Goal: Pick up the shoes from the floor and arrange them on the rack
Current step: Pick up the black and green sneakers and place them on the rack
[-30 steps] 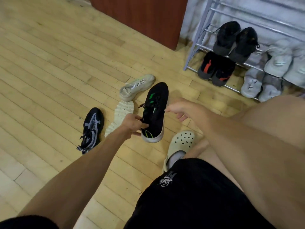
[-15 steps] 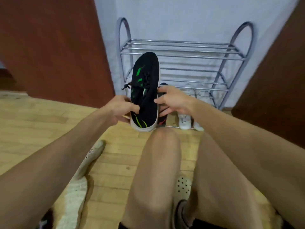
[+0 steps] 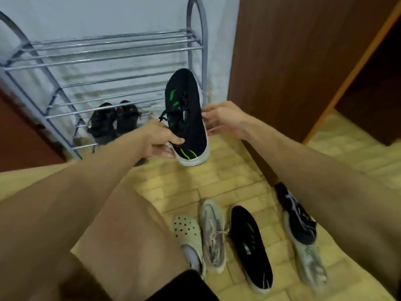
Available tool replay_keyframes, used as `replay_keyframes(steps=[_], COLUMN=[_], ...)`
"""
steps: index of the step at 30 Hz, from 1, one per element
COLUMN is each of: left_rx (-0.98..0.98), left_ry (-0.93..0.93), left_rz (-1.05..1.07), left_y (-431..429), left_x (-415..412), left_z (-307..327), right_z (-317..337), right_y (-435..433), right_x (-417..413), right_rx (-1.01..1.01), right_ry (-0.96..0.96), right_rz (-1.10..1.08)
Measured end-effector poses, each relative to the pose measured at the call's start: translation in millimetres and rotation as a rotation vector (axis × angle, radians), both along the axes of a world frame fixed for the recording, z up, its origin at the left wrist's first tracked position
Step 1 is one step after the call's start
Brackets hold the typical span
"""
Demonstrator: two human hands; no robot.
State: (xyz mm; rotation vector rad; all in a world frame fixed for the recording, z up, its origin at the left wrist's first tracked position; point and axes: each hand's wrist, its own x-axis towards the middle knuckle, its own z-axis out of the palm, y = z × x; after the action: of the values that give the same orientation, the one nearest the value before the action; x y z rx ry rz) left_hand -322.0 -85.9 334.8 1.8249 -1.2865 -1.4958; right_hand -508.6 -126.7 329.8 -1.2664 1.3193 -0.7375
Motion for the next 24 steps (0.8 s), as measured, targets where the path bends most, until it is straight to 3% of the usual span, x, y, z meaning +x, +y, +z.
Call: replay_keyframes(steps=[6, 10, 13, 17, 21, 24], left_rx=[0.175, 0.249, 0.268, 0.287, 0.363, 0.374], left_ry=[0.044, 0.025, -0.044, -0.159, -0.205, -0.169], left_rz=[0.020, -0.002, -0.065, -0.124, -0.130, -0.098], left_y=[7.6, 19.9, 25.6, 28.3, 28.7, 36.8], left_x=[-77.4, -102.5, -105.5, -95.9, -84.0, -87.8], left_z=[-88.3, -144.4, -169.2, -186.7, -205.3, -195.0], right_z=[-89.8, -178.0, -241.3, -303.7, -341.4, -340.3], right_y=[25.7, 61.2, 106.6, 170.2, 202.9, 204.9], right_x=[-77.9, -122.0, -143.5, -144.7, -134.2, -136.0], right_rx=[0.173, 0.387, 0.587, 0.780, 0.810, 0.862], right_ry=[0.028, 0.242, 0.444, 0.555, 0.566, 0.416], right_rz=[-0.114, -0.179, -0.127, 0.034, -0.056, -0.121])
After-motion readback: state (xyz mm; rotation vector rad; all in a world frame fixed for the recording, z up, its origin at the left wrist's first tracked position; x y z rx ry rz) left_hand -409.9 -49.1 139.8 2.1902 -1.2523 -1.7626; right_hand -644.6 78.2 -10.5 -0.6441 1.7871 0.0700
